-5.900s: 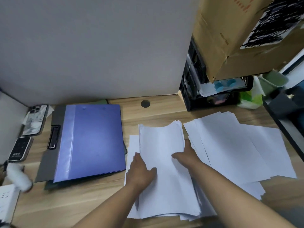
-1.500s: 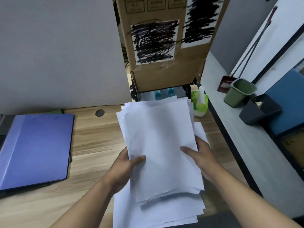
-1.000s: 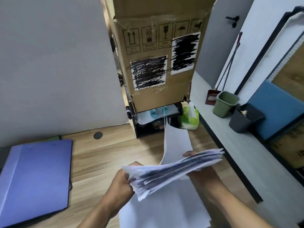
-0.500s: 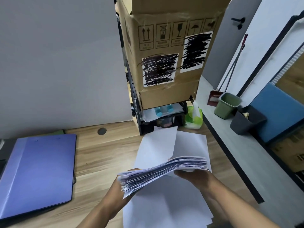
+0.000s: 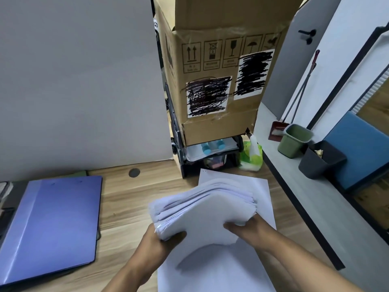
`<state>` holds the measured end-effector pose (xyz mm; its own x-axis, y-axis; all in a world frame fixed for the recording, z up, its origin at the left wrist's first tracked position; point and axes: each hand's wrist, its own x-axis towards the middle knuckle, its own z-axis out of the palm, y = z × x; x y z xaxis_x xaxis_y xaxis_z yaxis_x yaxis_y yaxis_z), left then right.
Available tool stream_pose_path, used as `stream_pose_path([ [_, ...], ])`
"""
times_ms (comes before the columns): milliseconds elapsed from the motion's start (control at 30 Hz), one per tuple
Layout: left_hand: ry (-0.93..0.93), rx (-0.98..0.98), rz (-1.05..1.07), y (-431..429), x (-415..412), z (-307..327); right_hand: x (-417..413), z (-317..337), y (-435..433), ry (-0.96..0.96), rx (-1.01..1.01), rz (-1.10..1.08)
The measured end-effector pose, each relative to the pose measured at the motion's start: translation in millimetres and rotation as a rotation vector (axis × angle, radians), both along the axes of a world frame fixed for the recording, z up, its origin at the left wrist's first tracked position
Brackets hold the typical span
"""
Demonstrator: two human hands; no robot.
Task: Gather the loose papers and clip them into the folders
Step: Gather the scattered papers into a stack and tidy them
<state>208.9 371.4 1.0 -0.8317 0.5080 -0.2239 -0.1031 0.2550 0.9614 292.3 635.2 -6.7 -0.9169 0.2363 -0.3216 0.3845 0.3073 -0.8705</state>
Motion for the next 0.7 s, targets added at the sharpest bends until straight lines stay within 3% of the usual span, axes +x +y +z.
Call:
stream_pose_path([
  [267,-0.040,0.029,0.040,0,-9,8,-16,0,0,-0.026,0.054,-0.040],
  [567,0.121,0.086,0.086,0,-3,0,-12,1,3,0.063,0.139,-0.115],
  [700,0.223,0.042,0.005,-5,-7,3,-10,19,32,0.075,0.283,-0.113],
])
